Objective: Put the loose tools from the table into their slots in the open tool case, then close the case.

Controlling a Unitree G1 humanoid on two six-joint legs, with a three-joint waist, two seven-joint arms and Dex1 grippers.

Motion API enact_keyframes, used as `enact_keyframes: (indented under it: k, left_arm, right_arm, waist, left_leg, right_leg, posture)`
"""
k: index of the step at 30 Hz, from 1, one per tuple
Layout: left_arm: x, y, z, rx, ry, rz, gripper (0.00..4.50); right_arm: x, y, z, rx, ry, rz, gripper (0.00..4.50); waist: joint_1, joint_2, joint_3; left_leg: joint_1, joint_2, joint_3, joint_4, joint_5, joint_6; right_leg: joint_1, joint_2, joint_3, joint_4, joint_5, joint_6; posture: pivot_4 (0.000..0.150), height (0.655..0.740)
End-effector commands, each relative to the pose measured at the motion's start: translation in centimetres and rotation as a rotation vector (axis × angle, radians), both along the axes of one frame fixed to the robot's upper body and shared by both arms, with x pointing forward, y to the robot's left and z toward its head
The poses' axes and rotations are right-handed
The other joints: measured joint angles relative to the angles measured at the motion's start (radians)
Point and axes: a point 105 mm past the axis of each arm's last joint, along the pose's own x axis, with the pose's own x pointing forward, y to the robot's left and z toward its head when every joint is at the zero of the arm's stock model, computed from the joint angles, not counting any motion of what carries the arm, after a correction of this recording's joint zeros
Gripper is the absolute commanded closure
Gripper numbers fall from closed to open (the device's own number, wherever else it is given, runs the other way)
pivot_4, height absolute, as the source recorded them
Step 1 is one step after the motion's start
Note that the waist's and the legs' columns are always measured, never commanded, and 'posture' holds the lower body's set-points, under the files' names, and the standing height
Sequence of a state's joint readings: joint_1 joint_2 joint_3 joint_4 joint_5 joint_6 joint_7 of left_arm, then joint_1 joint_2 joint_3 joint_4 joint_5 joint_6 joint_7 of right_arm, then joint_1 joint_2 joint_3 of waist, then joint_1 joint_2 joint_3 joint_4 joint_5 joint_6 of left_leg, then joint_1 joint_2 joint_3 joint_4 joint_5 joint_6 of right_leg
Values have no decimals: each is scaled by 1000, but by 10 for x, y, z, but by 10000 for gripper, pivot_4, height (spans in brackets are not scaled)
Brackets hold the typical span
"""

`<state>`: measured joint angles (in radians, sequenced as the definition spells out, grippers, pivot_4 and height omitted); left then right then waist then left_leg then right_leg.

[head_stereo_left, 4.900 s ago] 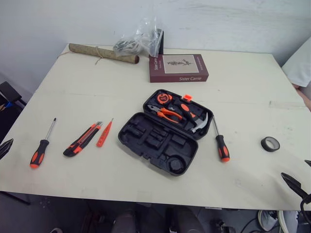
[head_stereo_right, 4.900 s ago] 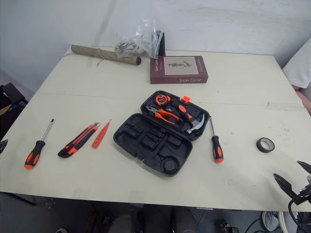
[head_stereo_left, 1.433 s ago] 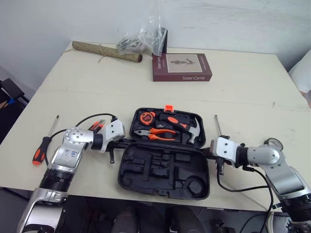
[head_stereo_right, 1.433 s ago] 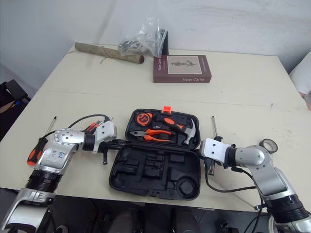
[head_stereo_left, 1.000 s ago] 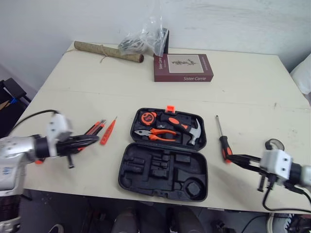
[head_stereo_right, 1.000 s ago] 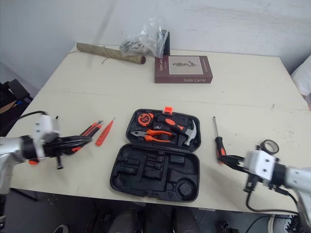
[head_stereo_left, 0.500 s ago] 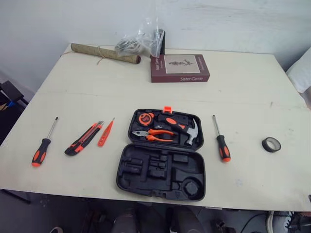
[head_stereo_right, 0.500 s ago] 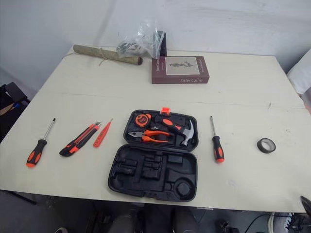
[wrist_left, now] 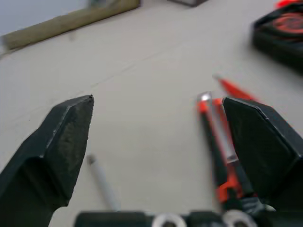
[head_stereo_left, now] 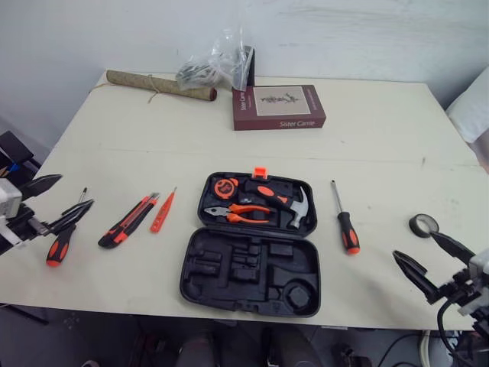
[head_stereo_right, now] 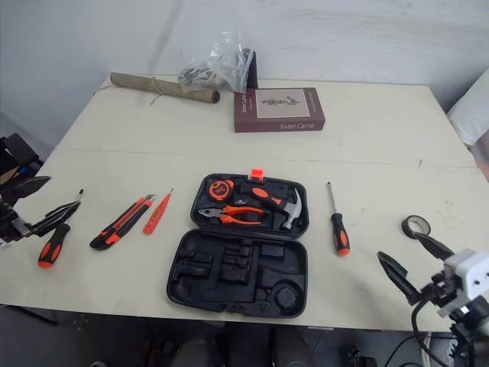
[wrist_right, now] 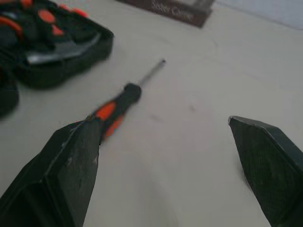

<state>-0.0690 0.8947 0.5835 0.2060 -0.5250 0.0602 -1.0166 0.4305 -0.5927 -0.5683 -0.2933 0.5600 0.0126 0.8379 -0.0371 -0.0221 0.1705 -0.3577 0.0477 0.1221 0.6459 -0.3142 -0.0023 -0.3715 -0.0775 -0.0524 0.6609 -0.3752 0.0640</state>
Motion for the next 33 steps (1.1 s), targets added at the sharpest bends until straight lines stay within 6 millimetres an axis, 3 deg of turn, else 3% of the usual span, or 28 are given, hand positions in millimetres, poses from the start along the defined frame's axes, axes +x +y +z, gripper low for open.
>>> enact_keyframes:
  k: [1, 12, 15, 19, 21, 28, 33]
  left_arm:
    - [-2, -24, 10, -21, -2, -78, 692]
    - [-8, -52, -14, -58, 153, 98, 692]
    - [-8, -38, -19, -93, 163, 267, 692]
    - [-25, 12, -28, -175, 132, 640, 692]
    - [-38, 26, -37, -202, 149, 764, 692]
    - [-84, 49, -68, -227, 233, 993, 692]
    - [-86, 52, -65, -305, 255, 1000, 692]
  right_arm:
    - [5, 28, 15, 1, -36, 128, 375]
    - [9, 101, 50, 22, -193, 534, 375]
    - [9, 109, 54, 20, -218, 585, 375]
    - [9, 118, 58, 30, -252, 657, 375]
    - [8, 121, 57, 29, -250, 688, 375]
    - [5, 137, 63, 62, -357, 804, 375]
    - [9, 148, 67, 63, -357, 863, 375]
  waist:
    - [3, 0, 0]
    - [8, -1, 0]
    - [9, -1, 0]
    - [9, -2, 0]
    - [6, -3, 0]
    - [9, -7, -2]
    - [13, -8, -2]
  left_leg:
    - [0, 0, 0, 0, 0, 0]
    - [0, 0, 0, 1, 0, 1]
    - [0, 0, -1, 2, 0, 1]
    - [0, 0, -1, 2, 0, 1]
    - [0, 0, -1, 2, 0, 1]
    - [0, 0, -1, 2, -2, 4]
    - [1, 0, -2, 2, -3, 6]
  right_leg:
    - [0, 0, 0, 0, 0, 0]
    - [1, 0, 1, -1, 0, 0]
    - [1, 0, 1, -1, 0, 0]
    - [1, 0, 1, -1, 0, 0]
    - [1, 0, 1, -1, 0, 0]
    - [3, 0, 0, -2, 0, 0]
    - [4, 0, 0, -2, 0, 0]
  posture:
    - [1500, 7400]
    - [1500, 7400]
    - [1500, 7400]
    - [1500, 7400]
    - [1500, 7400]
    - [1500, 7400]
    - [1500, 7400]
